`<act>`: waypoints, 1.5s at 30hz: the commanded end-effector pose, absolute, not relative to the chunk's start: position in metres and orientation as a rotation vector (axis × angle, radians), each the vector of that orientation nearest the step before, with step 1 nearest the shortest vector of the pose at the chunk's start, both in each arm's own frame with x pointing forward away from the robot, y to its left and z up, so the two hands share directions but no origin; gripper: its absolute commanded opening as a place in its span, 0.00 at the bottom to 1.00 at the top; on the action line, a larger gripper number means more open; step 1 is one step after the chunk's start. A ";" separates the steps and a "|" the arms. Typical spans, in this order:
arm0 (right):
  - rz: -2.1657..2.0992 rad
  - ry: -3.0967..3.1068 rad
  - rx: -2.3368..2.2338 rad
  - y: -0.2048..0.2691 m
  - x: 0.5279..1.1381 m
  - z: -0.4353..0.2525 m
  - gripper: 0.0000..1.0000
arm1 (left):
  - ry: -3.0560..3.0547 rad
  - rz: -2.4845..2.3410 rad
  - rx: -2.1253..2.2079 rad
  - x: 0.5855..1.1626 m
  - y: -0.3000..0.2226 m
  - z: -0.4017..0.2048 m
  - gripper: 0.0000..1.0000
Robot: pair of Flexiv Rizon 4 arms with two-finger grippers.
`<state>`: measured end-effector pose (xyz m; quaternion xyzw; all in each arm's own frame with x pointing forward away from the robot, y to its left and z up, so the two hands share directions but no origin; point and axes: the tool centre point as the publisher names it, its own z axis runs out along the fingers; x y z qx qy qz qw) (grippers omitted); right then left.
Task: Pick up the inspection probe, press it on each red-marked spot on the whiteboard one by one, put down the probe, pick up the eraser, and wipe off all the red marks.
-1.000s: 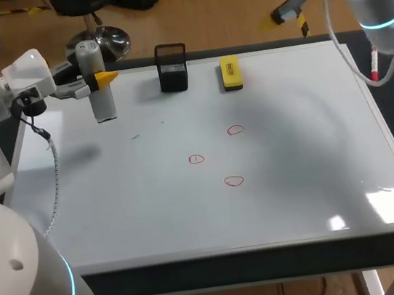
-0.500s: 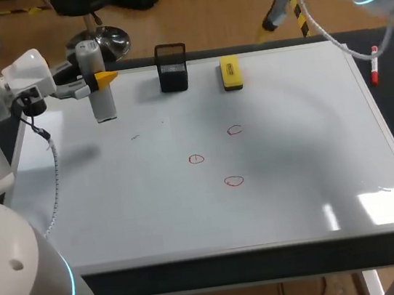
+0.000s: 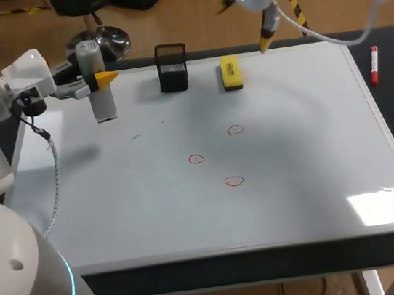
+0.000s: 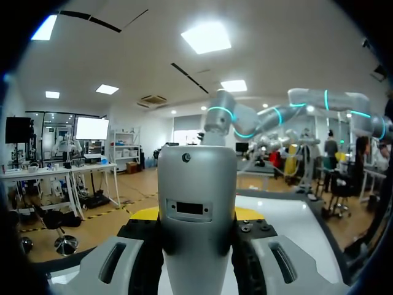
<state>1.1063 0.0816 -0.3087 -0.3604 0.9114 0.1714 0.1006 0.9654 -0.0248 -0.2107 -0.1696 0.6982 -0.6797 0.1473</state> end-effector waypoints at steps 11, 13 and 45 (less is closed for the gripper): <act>0.342 2.709 -1.468 0.098 1.108 -0.339 1.00 | 2.004 -1.956 -0.487 0.965 -0.025 -0.210 0.00; 0.328 2.686 -1.524 0.100 1.107 -0.344 1.00 | 2.004 -1.956 -0.487 0.965 -0.025 -0.210 0.00; 0.288 2.379 -1.918 0.099 1.105 -0.395 1.00 | 2.004 -1.956 -0.487 0.965 -0.025 -0.210 0.00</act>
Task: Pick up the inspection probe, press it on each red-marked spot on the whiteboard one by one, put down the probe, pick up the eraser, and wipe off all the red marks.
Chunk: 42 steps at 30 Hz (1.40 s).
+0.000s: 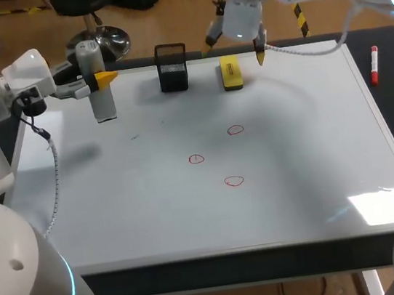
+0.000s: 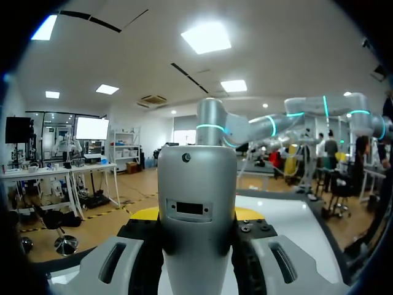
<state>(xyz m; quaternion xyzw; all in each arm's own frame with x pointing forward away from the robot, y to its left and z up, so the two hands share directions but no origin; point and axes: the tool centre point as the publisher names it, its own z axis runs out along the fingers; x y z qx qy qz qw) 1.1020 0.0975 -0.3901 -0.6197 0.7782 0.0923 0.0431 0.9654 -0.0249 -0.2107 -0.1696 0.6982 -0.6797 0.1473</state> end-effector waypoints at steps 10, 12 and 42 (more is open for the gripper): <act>0.275 2.334 -2.015 0.101 1.112 -0.406 1.00 | 2.004 -1.956 -0.487 0.965 -0.025 -0.210 0.00; 0.251 2.311 -2.042 0.099 1.116 -0.408 1.00 | 2.004 -1.956 -0.487 0.965 -0.025 -0.210 0.00; 0.240 2.261 -2.207 0.095 1.121 -0.426 1.00 | 2.004 -1.956 -0.487 0.965 -0.025 -0.210 0.00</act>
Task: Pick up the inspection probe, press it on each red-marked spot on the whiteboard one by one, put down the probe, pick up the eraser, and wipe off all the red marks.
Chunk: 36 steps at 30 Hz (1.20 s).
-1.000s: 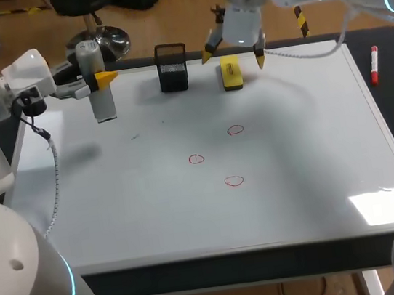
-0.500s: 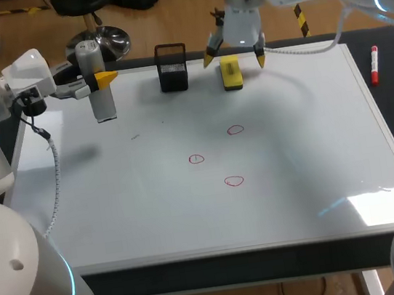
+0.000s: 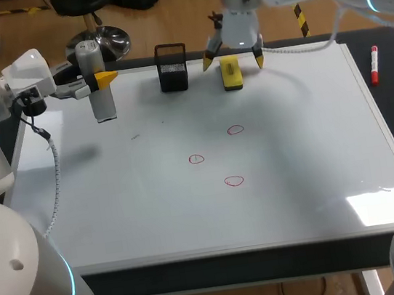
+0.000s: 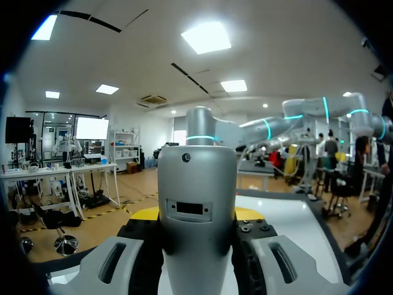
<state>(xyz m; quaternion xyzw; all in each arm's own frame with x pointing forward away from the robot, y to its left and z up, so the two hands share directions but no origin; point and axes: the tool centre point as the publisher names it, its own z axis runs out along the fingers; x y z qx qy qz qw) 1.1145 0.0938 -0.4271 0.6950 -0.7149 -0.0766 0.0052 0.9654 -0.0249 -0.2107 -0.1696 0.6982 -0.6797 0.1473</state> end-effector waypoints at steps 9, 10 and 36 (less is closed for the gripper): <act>-0.223 -2.188 2.167 0.097 1.121 -0.427 0.80 | 2.004 -1.956 -0.487 0.965 -0.025 -0.210 0.00; -0.221 -2.184 2.169 0.097 1.121 -0.428 0.87 | 2.004 -1.956 -0.487 0.965 -0.025 -0.210 0.00; -0.211 -2.185 2.127 0.092 1.120 -0.417 0.00 | 2.004 -1.956 -0.487 0.965 -0.025 -0.210 0.00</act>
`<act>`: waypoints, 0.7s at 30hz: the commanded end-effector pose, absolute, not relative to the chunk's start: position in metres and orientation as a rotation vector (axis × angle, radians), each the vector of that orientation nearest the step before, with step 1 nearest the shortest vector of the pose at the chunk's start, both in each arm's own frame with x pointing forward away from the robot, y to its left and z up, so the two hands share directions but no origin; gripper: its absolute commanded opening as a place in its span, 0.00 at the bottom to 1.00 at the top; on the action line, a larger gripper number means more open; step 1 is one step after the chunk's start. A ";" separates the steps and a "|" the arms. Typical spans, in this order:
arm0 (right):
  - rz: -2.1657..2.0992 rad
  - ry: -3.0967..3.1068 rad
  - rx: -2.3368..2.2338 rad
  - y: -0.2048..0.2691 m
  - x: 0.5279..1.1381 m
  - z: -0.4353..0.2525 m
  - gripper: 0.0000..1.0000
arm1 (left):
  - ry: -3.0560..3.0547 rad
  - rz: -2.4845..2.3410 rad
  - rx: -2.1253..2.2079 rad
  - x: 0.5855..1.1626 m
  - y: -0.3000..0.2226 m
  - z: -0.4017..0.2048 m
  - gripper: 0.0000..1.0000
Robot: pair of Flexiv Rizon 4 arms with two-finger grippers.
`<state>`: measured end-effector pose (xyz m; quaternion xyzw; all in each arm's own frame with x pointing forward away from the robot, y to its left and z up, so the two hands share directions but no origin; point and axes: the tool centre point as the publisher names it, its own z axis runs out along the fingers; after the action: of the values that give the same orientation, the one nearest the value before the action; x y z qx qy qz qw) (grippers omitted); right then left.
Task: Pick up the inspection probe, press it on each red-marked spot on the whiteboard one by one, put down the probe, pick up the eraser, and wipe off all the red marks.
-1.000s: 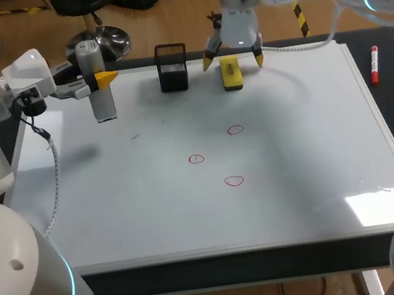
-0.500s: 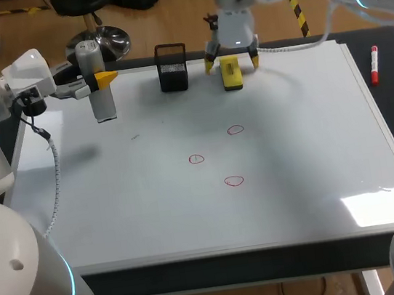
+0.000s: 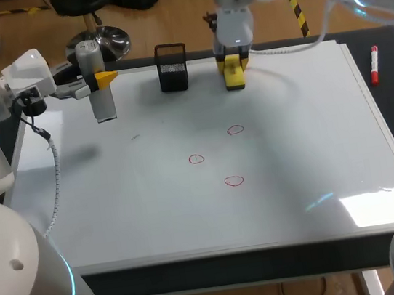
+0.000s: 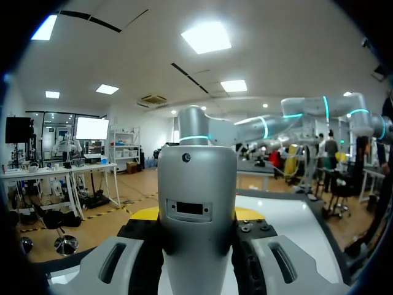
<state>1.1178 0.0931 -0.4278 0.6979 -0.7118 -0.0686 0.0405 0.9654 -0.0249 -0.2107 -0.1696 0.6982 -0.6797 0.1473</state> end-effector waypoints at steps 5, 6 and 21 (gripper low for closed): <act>-0.224 -2.229 2.099 0.089 1.122 -0.402 0.00 | 2.004 -1.956 -0.487 0.965 -0.025 -0.210 0.00; -0.223 -2.234 2.099 0.088 1.123 -0.400 0.00 | 2.004 -1.956 -0.487 0.965 -0.025 -0.210 0.00; -0.172 -2.375 2.025 0.051 1.116 -0.359 0.00 | 2.004 -1.956 -0.487 0.965 -0.025 -0.210 0.00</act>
<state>1.1322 0.0631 -0.3775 0.6480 -0.7584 -0.0665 0.0232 0.9654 -0.0249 -0.2107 -0.1696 0.6982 -0.6797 0.1473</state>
